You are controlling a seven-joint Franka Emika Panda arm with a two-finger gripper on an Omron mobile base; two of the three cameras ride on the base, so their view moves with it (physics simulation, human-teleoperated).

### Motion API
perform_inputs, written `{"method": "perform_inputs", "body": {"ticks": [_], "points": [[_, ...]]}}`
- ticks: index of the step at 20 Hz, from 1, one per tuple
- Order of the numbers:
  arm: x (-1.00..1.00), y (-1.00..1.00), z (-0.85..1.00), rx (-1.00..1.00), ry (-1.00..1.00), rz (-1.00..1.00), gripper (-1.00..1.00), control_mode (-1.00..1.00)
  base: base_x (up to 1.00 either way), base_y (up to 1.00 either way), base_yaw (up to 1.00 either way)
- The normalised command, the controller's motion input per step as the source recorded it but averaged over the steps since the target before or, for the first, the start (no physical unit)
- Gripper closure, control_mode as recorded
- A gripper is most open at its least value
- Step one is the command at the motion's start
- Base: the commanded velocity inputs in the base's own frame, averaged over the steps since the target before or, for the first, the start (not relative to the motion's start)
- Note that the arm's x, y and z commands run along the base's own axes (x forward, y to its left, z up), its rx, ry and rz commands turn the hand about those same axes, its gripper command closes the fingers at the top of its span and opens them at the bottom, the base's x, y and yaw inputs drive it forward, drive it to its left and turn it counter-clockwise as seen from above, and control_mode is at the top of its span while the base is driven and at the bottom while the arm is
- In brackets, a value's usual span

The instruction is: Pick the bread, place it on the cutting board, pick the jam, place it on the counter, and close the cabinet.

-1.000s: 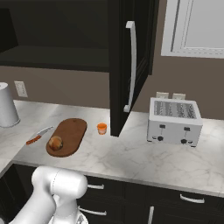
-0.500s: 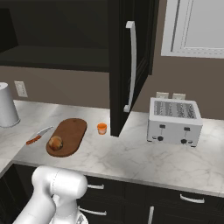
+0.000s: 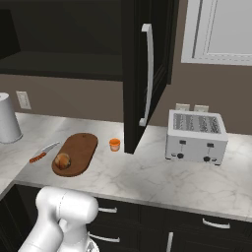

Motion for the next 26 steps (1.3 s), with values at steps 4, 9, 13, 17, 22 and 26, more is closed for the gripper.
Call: {"method": "perform_inputs", "body": {"ticks": [4,9,13,17,22,26], "points": [[0.6,-0.61,0.0,0.13,0.0,-0.08,-1.0,-1.0,0.0,0.0,0.0],[0.6,-0.56,0.01,0.11,0.0,-0.1,-1.0,-1.0,0.0,0.0,0.0],[0.63,-0.53,0.04,0.1,0.0,-0.09,-1.0,-1.0,0.0,0.0,0.0],[0.62,-0.51,0.07,0.11,0.0,-0.1,-1.0,-1.0,0.0,0.0,0.0],[0.64,-0.59,0.1,0.14,0.0,-0.09,-1.0,-1.0,0.0,0.0,0.0],[0.57,-0.57,0.04,0.13,0.0,-0.08,-1.0,-1.0,0.0,0.0,0.0]]}}
